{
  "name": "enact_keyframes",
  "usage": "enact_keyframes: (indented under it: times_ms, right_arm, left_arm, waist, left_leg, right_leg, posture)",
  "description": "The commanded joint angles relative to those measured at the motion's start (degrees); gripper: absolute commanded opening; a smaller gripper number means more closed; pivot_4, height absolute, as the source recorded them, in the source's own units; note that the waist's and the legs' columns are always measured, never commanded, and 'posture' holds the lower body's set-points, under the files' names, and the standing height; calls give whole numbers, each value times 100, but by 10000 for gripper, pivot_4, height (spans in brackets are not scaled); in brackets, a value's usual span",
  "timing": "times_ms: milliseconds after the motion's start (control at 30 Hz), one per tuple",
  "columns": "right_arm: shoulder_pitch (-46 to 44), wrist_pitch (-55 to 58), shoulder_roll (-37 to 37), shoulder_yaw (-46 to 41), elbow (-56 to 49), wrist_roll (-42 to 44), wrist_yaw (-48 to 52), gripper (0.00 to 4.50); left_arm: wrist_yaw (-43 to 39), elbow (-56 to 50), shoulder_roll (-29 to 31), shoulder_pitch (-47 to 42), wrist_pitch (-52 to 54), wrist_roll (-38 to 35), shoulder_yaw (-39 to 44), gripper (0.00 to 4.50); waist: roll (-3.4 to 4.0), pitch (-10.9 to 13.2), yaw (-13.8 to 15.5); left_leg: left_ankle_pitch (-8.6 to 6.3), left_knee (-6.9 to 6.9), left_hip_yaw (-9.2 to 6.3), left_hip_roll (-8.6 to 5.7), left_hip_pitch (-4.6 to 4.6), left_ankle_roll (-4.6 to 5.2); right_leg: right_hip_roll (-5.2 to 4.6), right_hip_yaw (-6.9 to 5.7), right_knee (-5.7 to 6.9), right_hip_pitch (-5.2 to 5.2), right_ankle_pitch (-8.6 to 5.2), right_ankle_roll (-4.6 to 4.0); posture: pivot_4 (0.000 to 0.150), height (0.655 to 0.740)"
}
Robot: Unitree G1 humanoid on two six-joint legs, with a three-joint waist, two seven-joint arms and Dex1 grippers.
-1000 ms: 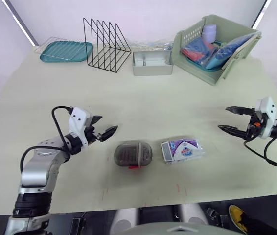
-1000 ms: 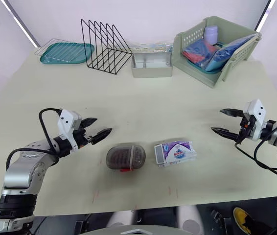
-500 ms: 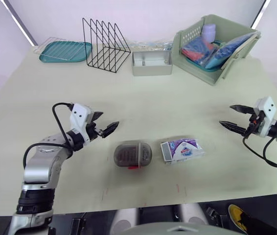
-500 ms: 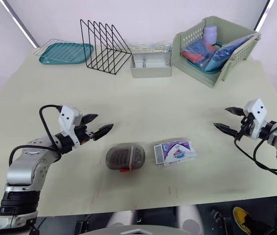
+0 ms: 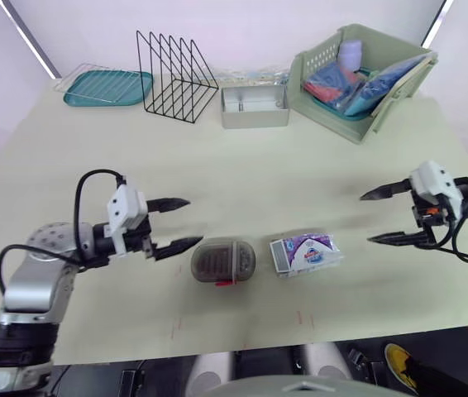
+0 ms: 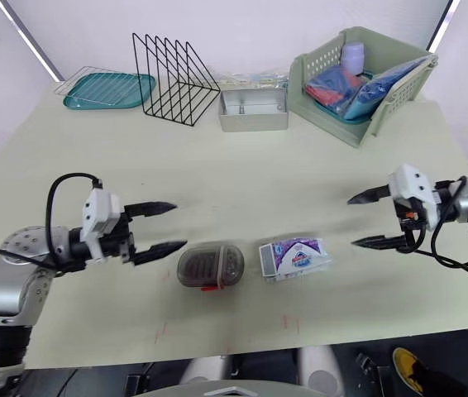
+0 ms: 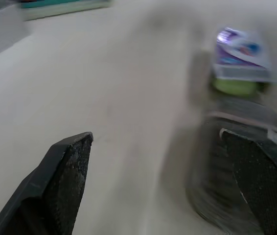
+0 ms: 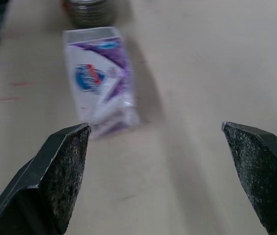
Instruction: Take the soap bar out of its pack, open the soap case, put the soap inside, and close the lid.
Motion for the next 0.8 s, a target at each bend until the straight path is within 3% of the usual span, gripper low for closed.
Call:
enact_keyframes:
  times_ms: [33,233,800]
  right_arm:
    - [-47,192,5,196,-402,80,57,45000]
    - [151,-241,429,358,-274,-387,-363,45000]
    - [188,-988,1058,664,168,-858,-470,45000]
  left_arm:
    - [-438,95,137,-12,-444,-62,85,44582]
    - [-1002,213,363,237,-1064,163,-87,44582]
    - [-827,112,332,156,-1131,260,-415,44582]
  waist:
    - [0,0,12]
    - [-3,1,26]
    - [-3,1,2]
  left_leg:
    - [0,0,0,4,-1,0]
    - [-1,5,-2,1,-6,1]
    - [-1,5,-4,-3,-5,1]
  right_leg:
    - [-1,0,0,0,0,0]
    - [-3,-2,0,0,1,1]
    - [5,-4,3,-1,1,1]
  posture:
    - [1500,7400]
    - [1500,7400]
    - [1500,7400]
